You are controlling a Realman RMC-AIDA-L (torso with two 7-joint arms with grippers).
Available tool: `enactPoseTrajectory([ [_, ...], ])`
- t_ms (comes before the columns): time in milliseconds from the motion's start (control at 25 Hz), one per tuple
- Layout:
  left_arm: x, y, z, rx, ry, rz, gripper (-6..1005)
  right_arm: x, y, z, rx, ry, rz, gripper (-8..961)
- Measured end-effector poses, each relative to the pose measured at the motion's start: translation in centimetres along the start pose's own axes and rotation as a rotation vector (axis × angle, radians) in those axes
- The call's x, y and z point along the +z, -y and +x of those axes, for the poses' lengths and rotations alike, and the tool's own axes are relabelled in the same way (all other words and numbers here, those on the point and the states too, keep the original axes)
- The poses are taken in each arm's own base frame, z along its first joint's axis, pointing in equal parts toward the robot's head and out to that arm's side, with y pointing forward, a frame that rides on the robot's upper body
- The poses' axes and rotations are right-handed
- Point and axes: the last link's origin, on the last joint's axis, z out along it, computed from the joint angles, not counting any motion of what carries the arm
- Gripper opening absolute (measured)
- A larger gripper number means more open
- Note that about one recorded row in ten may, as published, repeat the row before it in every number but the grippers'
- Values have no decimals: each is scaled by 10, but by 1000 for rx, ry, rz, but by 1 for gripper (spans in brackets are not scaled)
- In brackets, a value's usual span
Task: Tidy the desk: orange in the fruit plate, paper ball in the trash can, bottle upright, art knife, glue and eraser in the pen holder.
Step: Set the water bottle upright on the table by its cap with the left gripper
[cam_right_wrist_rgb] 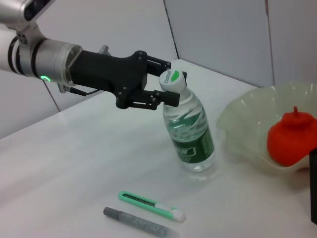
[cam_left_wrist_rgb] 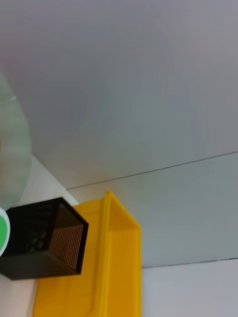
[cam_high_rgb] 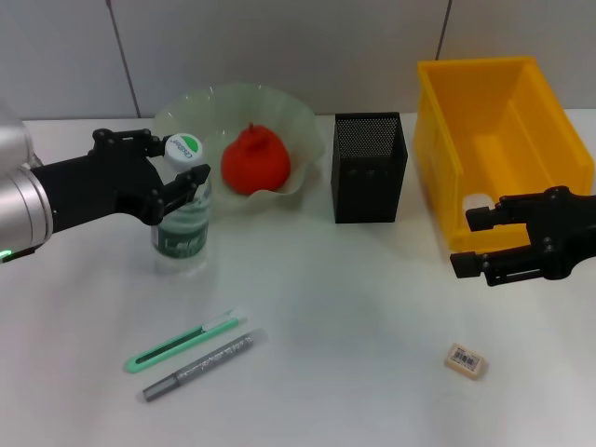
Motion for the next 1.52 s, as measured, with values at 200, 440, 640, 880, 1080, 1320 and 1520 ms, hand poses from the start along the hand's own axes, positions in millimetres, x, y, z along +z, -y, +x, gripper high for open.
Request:
enactPoseTrajectory([
  [200,1,4,-3,-111,-27,-43,513,1,-1,3,4,-4,-5,811],
  [440,-5,18,-10,-242,-71,-67,527,2,-1,4,7,-4,-10,810],
  [640,-12,26,-21,-320,-98,-71,539,2,0,4,4,-2,-10,810],
  [880,-14,30,-30,-345,-101,-53,554,4,1,3,4,1,-10,809],
  [1080,-8,29,-33,-357,-92,-63,566,6,3,4,4,2,-8,808],
  [1320,-8,25,-35,-342,-94,-80,581,6,3,5,6,-2,-6,807],
  [1520,-10,23,-40,-345,-97,-73,593,6,3,5,6,-3,-5,807],
])
